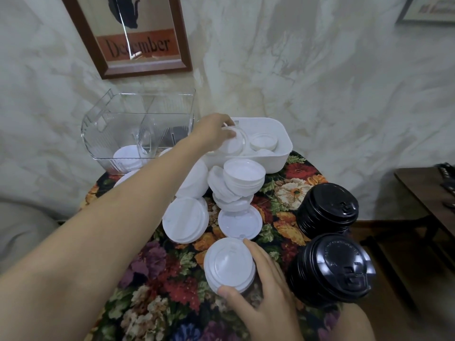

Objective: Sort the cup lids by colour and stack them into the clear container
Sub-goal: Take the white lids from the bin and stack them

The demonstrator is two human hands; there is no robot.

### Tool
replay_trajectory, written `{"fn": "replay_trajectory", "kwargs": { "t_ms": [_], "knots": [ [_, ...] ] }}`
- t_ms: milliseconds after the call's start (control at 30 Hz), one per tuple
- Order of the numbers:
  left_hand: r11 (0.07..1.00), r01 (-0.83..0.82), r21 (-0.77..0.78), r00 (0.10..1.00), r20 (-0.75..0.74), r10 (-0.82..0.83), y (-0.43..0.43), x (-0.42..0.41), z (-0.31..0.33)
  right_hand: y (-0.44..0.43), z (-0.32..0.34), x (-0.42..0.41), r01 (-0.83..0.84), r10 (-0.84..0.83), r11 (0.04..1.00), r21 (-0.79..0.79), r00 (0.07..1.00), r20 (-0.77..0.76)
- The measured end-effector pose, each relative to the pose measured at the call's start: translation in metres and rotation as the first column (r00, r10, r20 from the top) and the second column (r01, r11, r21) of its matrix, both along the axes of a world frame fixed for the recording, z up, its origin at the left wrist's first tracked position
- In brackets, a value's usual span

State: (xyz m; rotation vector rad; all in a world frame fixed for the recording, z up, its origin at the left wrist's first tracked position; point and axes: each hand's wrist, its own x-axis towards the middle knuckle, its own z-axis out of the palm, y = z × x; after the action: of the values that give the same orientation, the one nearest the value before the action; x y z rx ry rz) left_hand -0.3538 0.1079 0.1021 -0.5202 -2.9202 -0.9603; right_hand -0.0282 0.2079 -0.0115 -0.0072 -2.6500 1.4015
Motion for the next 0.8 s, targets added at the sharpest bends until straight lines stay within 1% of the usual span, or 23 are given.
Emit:
{"fn": "replay_trajectory", "kwargs": {
  "t_ms": [133,267,367,467,633,800],
  "knots": [
    [0.998,-0.006,0.065,0.998,-0.068,0.01,-0.005,0.011,-0.004,-0.001,0.001,0.0,-0.002,0.002,1.0,-0.006,1.0,0.01],
    [0.992,-0.042,0.118,0.991,-0.121,0.056,-0.009,0.021,-0.005,-0.001,0.002,0.001,-0.006,0.006,1.0,-0.024,1.0,0.019],
    [0.984,-0.072,0.165,0.984,-0.152,0.098,-0.01,0.032,0.003,-0.001,0.003,0.001,-0.005,0.006,0.999,-0.038,1.0,0.019],
    [0.965,-0.084,0.248,0.97,-0.201,0.137,-0.021,0.051,0.015,-0.002,0.005,0.002,-0.003,0.005,0.999,-0.05,1.0,0.027],
    [0.937,-0.096,0.335,0.982,-0.124,0.145,-0.053,0.117,0.008,-0.003,0.005,0.003,0.007,-0.004,0.998,-0.07,0.999,0.038],
    [0.917,-0.163,0.364,0.986,0.03,0.164,-0.093,0.189,-0.021,-0.003,0.006,0.005,0.008,-0.004,0.996,-0.093,0.999,0.046]
  ]
}}
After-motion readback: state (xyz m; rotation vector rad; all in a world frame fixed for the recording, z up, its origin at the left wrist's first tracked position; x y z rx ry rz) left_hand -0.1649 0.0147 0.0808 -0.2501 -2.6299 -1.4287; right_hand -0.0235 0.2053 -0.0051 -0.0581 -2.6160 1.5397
